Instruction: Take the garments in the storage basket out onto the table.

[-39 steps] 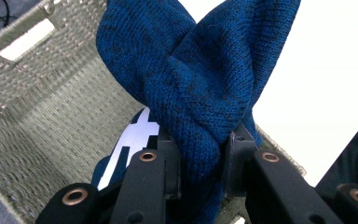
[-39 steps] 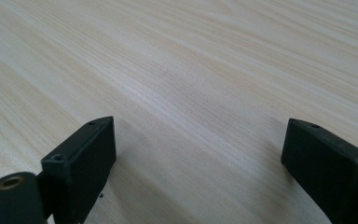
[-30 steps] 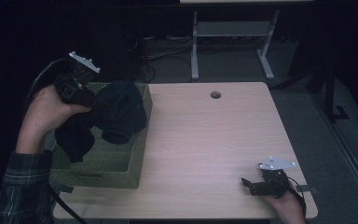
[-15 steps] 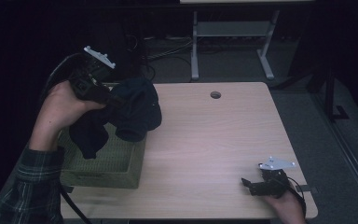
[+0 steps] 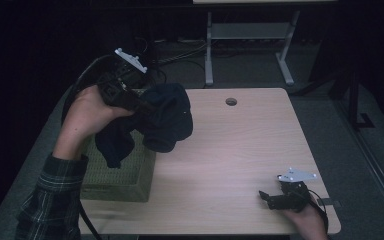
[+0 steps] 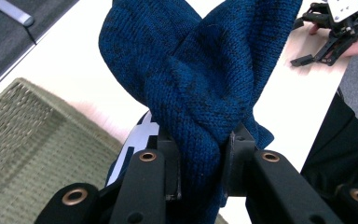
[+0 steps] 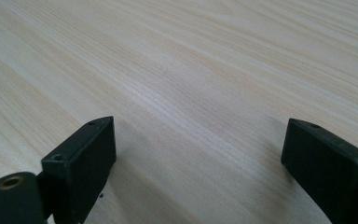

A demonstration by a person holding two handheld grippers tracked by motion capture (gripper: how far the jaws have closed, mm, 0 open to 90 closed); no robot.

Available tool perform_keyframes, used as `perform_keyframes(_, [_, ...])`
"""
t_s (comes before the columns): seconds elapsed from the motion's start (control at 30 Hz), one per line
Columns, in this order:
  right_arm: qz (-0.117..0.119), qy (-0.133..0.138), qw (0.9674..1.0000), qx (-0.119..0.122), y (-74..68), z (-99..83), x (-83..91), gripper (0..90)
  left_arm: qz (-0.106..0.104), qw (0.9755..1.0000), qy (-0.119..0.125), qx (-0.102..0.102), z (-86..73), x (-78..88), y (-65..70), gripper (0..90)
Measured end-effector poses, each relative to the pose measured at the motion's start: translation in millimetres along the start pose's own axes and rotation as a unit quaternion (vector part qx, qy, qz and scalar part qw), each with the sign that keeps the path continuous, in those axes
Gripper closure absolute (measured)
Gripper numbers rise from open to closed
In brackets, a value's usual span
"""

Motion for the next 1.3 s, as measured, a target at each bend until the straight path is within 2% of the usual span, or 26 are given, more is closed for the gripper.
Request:
perform_keyframes(0.17, [0.0,0.0,1.0,0.0,0.0,0.0,0.0,9.7,-0.007,0.9999,-0.001,-0.009,8.4,-8.1,7.4,73.3])
perform_keyframes(0.47, [0.0,0.0,1.0,-0.001,-0.1,0.0,0.0,9.7,-0.036,0.9989,0.007,-0.031,29.7,-30.4,30.2,73.3])
perform_keyframes(0.67, [0.0,0.0,1.0,0.0,0.0,0.0,0.0,9.7,-0.059,0.9969,0.014,-0.049,43.5,-49.2,51.1,73.3])
perform_keyframes(1.07, [0.0,0.0,1.0,0.0,-0.1,0.1,0.1,9.7,-0.093,0.9936,0.03,-0.056,56.5,-83.1,77.1,73.3])
perform_keyframes(1.3, [0.0,0.0,1.0,0.0,-0.1,0.1,0.2,9.7,-0.113,0.9912,0.028,-0.064,60.4,-105.9,93.7,73.3])
Point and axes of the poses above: each handheld gripper's, and its own axes: x roughly backward along the jaws, z roughly out of its top, y roughly to its right, the point moved 8 cm from there along -x, roughly forward along the jaws, and after that the axes turned 3 degrees about y, right-handed, at the moved point
